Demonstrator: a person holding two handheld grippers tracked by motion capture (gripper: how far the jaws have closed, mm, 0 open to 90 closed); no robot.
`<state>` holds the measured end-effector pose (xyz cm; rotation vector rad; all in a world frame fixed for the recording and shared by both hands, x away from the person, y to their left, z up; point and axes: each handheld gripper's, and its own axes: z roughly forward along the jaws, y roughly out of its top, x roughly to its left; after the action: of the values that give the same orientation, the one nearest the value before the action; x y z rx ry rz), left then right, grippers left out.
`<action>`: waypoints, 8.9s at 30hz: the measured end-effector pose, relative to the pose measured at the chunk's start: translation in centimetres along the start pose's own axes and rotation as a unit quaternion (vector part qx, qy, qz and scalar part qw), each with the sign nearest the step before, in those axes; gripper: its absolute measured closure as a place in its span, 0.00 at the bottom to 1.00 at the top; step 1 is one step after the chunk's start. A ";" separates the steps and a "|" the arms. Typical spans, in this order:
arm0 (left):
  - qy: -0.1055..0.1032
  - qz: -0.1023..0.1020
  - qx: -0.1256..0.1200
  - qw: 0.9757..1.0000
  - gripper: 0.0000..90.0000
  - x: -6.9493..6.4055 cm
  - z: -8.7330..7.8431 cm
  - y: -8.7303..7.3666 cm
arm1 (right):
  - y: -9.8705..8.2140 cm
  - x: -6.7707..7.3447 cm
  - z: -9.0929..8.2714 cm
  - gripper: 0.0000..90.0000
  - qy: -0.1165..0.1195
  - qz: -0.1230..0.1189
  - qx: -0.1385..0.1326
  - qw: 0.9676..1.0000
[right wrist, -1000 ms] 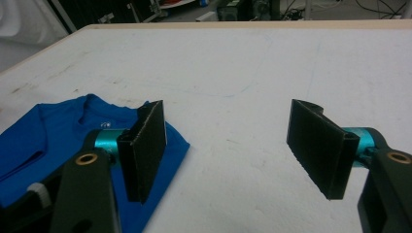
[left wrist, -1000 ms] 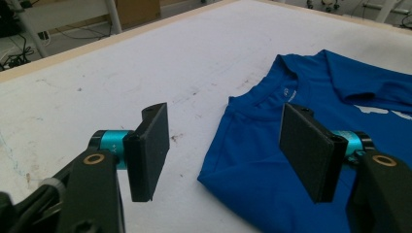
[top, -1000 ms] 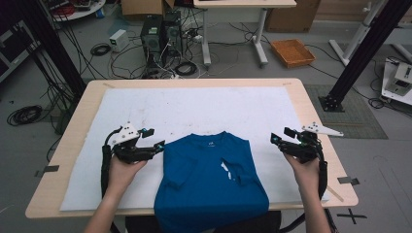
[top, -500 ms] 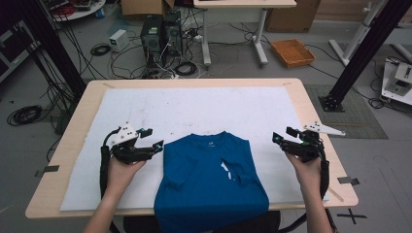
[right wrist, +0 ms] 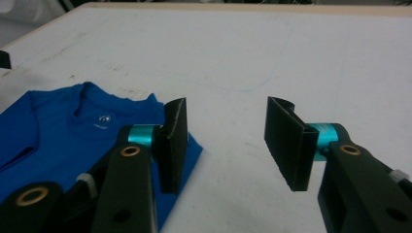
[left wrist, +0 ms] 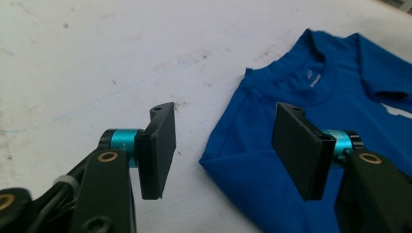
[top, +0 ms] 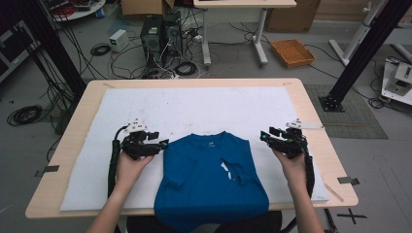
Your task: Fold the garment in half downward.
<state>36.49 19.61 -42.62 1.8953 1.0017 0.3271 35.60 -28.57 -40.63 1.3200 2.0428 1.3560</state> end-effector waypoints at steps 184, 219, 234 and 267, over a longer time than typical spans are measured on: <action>0.054 0.074 0.040 0.995 0.59 -2.8 -0.1 -2.2 | -3.5 4.7 1.1 0.66 -0.002 -0.005 0.046 0.999; -0.009 0.040 0.043 0.998 0.94 -1.6 0.5 -1.5 | -3.2 3.3 2.4 0.95 0.018 -0.039 0.072 0.997; 0.014 0.061 0.032 0.998 0.94 2.1 4.0 3.2 | 1.3 0.1 6.4 0.95 -0.010 -0.036 0.061 0.997; 0.018 -0.042 0.078 0.996 0.66 0.7 0.7 -0.8 | -1.5 1.8 2.4 0.70 -0.013 -0.002 0.043 0.999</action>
<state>36.92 19.90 -43.72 1.9861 1.1571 0.2399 35.65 -25.96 -42.68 1.3610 2.1070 1.2539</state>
